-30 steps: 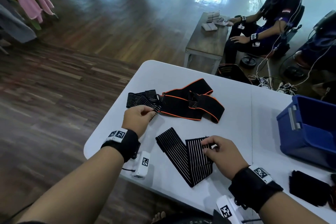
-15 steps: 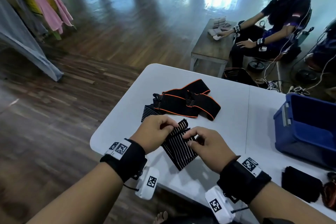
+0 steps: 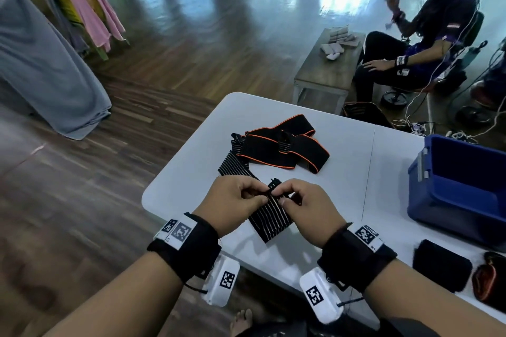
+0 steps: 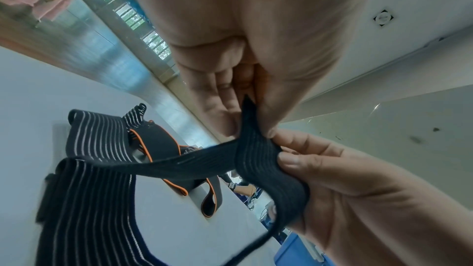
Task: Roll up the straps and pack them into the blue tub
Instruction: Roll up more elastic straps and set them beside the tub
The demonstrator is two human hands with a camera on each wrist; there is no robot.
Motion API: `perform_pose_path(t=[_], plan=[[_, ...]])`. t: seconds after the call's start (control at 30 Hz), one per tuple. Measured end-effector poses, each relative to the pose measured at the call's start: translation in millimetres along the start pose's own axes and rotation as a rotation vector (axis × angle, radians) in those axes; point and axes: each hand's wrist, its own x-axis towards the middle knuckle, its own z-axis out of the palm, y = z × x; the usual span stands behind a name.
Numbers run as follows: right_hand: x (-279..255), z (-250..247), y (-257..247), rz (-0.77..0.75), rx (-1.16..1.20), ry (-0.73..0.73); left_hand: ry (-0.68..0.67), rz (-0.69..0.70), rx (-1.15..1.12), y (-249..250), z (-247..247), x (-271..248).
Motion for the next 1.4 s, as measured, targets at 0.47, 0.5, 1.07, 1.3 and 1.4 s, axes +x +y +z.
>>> perform_pose_path(t=[0.47, 0.5, 1.07, 1.3, 1.4], plan=[[-4, -3, -12, -0.058, 0.048, 0.116, 0.123, 0.169, -0.119, 13, -4, 2], [-1, -6, -16, -0.079, 0.066, 0.133, 0.144, 0.184, -0.127, 17, -3, 3], [-2, -84, -32, -0.078, 0.251, 0.539, -0.044, 0.325, -0.374, 101, 71, 39], [-29, -122, -26, -0.041, 0.307, 0.736, -0.238, 0.351, -0.469, 140, 113, 50], [-42, -134, -20, 0.005, 0.343, 0.781, -0.286, 0.386, -0.429, 146, 128, 53]])
